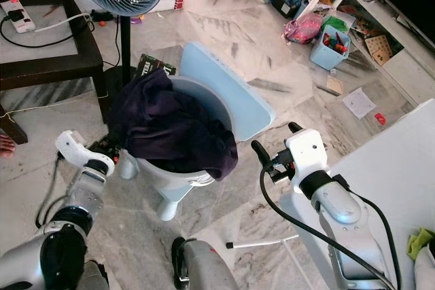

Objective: Hang hanger

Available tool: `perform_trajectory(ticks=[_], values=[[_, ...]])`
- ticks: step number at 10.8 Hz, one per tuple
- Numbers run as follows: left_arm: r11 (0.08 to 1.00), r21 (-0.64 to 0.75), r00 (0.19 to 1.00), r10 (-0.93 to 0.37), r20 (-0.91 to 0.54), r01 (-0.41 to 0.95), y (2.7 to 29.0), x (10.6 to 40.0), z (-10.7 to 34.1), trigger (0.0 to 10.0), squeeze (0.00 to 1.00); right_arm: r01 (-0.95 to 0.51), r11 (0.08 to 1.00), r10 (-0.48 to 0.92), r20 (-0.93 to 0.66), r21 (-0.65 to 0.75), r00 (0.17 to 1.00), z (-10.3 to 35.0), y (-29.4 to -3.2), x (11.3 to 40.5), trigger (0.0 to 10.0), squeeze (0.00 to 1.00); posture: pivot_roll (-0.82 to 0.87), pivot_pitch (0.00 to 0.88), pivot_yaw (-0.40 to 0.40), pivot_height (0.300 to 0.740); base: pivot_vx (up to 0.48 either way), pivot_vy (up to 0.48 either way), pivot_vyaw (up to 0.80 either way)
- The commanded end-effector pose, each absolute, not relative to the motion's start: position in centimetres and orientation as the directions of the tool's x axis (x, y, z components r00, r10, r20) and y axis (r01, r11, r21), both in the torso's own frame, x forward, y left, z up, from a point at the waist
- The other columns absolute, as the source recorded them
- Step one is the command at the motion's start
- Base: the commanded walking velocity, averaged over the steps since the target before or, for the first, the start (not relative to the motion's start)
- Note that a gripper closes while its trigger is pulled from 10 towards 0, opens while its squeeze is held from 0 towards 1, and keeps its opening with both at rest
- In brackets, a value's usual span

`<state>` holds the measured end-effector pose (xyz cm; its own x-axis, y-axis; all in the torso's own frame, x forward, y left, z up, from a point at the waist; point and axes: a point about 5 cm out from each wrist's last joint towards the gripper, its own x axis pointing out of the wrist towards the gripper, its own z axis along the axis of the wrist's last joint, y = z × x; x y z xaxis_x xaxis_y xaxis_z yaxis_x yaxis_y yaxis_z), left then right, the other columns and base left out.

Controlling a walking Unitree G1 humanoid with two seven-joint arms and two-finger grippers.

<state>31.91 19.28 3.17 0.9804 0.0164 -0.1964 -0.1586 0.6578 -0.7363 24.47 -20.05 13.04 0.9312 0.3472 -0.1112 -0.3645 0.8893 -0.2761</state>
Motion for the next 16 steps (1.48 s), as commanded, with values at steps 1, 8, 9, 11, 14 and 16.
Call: perform_trajectory(ticks=[1,8,9,11,14,16], values=[[0.579,-0.798,0.976,-0.017,-0.216,-0.167,18.4,31.4,2.3,10.0,1.0,-0.35,0.889,0.329,-0.12,-0.295,0.937,13.3,-20.9,24.3,10.0,0.0,-0.34,0.203,-0.293,0.74,0.0,0.0,0.0],[0.507,-0.832,0.95,-0.073,-0.303,-0.226,18.0,31.1,1.5,10.0,0.11,-0.358,0.884,0.339,-0.118,-0.3,0.934,13.4,-20.7,24.3,10.0,0.0,-0.35,0.209,-0.291,0.74,0.0,0.0,0.0],[0.507,-0.829,0.951,-0.054,-0.305,-0.237,18.6,30.9,1.4,10.0,0.1,-0.358,0.884,0.339,-0.116,-0.299,0.934,13.4,-20.7,24.3,10.0,0.0,-0.35,0.21,-0.29,0.74,0.0,0.0,0.0],[0.497,-0.834,0.959,-0.013,-0.283,-0.24,19.4,31.0,1.7,0.0,0.0,-0.357,0.885,0.338,-0.114,-0.298,0.934,13.4,-20.6,24.3,10.0,0.0,-0.35,0.208,-0.287,0.74,0.0,0.0,0.0],[0.509,-0.827,0.959,-0.009,-0.282,-0.239,19.5,31.2,1.9,0.0,0.0,-0.353,0.887,0.334,-0.112,-0.298,0.936,13.3,-20.6,24.4,10.0,0.0,-0.35,0.205,-0.283,0.74,0.0,0.0,0.0],[0.539,-0.808,0.954,-0.026,-0.299,-0.239,19.2,31.2,1.7,6.3,0.0,-0.353,0.887,0.335,-0.11,-0.299,0.936,13.3,-20.6,24.4,10.0,0.0,-0.35,0.204,-0.283,0.74,0.0,0.0,0.0]])
